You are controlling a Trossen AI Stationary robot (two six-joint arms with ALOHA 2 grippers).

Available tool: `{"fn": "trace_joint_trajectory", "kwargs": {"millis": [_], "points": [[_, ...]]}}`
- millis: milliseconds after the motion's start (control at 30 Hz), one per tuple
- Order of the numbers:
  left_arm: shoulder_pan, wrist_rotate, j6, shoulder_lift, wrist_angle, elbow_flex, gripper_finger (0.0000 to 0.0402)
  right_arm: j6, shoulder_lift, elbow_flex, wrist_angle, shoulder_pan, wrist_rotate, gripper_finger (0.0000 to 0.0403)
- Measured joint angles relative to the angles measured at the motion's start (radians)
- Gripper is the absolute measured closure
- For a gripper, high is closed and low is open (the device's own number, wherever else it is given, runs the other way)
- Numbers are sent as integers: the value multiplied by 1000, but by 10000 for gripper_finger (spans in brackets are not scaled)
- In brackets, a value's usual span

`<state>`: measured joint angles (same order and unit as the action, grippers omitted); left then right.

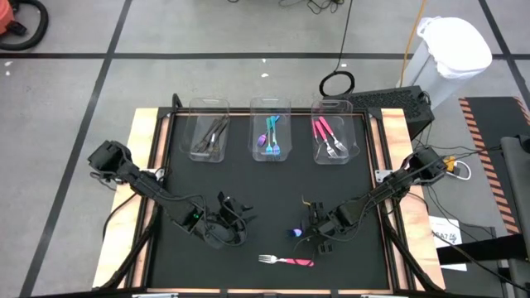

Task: Sort silverware by color (type)
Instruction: Put the blue fork into the middle transparent bin

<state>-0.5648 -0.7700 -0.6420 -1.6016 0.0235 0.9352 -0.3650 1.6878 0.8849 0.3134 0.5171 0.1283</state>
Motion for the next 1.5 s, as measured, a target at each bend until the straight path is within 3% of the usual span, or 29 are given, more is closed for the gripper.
{"fn": "trace_joint_trajectory", "kwargs": {"millis": [567, 900, 1200, 1333, 1500], "points": [[0, -18, -7, 0, -46, 0, 253, 143, 6, 99, 36, 0, 37, 386], [0, -149, -19, 0, -204, 0, 253, 218, 4, 278, 206, 0, 257, 387], [0, -169, -110, 0, -253, 0, 253, 280, 3, 420, 299, 2, 426, 387], [-3, -169, -111, 0, -252, 0, 231, 304, 2, 441, 309, 2, 479, 387], [-7, -170, -113, 0, -253, 0, 167, 329, 2, 442, 325, 1, 505, 387]]}}
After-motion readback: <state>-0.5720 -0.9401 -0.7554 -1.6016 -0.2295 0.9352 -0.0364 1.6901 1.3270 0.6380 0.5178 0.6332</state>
